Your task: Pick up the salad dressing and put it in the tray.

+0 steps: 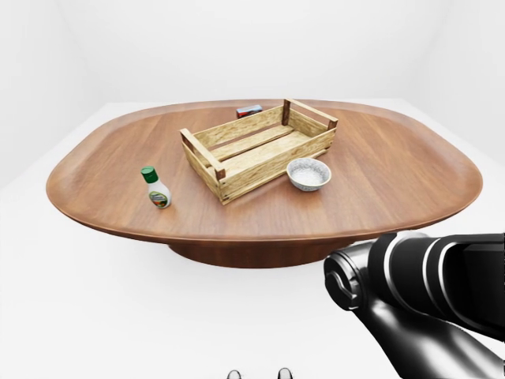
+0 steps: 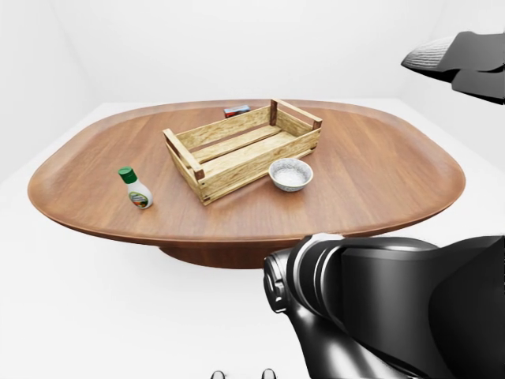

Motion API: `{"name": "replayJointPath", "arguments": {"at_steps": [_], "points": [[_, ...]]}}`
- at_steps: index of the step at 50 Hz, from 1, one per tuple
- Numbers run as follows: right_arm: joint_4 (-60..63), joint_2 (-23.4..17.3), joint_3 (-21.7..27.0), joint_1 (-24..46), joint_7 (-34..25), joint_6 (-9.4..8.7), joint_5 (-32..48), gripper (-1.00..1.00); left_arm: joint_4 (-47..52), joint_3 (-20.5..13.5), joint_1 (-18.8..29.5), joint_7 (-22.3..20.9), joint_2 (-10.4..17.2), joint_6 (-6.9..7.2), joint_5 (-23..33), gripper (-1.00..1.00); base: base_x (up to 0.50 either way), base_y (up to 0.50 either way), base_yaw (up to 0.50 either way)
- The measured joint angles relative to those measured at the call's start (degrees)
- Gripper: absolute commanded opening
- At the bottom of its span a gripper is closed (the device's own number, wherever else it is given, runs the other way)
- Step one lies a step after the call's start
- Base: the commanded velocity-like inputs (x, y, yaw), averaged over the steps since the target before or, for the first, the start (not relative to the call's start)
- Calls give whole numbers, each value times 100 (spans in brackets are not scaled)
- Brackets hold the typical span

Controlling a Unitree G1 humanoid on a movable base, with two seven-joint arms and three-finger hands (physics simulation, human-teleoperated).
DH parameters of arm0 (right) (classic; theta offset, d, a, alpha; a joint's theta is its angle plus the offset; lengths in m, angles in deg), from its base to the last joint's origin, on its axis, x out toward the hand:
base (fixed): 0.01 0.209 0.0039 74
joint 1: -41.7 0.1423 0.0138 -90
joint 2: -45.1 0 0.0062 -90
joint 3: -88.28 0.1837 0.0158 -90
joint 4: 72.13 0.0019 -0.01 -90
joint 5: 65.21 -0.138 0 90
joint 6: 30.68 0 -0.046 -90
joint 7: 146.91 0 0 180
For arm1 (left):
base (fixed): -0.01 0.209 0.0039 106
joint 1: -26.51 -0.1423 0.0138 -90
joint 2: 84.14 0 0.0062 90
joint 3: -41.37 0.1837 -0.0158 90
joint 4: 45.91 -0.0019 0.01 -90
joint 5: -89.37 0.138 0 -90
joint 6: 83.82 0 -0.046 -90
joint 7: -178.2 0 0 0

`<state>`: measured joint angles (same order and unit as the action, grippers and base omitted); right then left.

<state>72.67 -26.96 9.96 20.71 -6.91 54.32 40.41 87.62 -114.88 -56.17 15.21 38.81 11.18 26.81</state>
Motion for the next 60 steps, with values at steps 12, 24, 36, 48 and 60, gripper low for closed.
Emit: {"name": "replayJointPath", "arguments": {"at_steps": [12,24,36,48,60], "points": [[164,326,-241,-65,0,0,514,100,-137,-94,-61,-112,42,0,98,100,4,50,0],[219,439,-317,-92,0,0,669,100,-177,-122,-66,-158,47,0,142,100,3,50,0],[380,867,-804,-538,0,0,714,100,-140,-60,-69,-193,-31,0,246,100,35,32,0],[477,1156,-1124,-829,0,0,728,100,-105,6,-50,-226,-89,0,313,100,49,23,0],[505,1246,-1394,-809,0,0,732,100,-90,31,-52,-266,-131,0,362,100,50,2,0]]}}
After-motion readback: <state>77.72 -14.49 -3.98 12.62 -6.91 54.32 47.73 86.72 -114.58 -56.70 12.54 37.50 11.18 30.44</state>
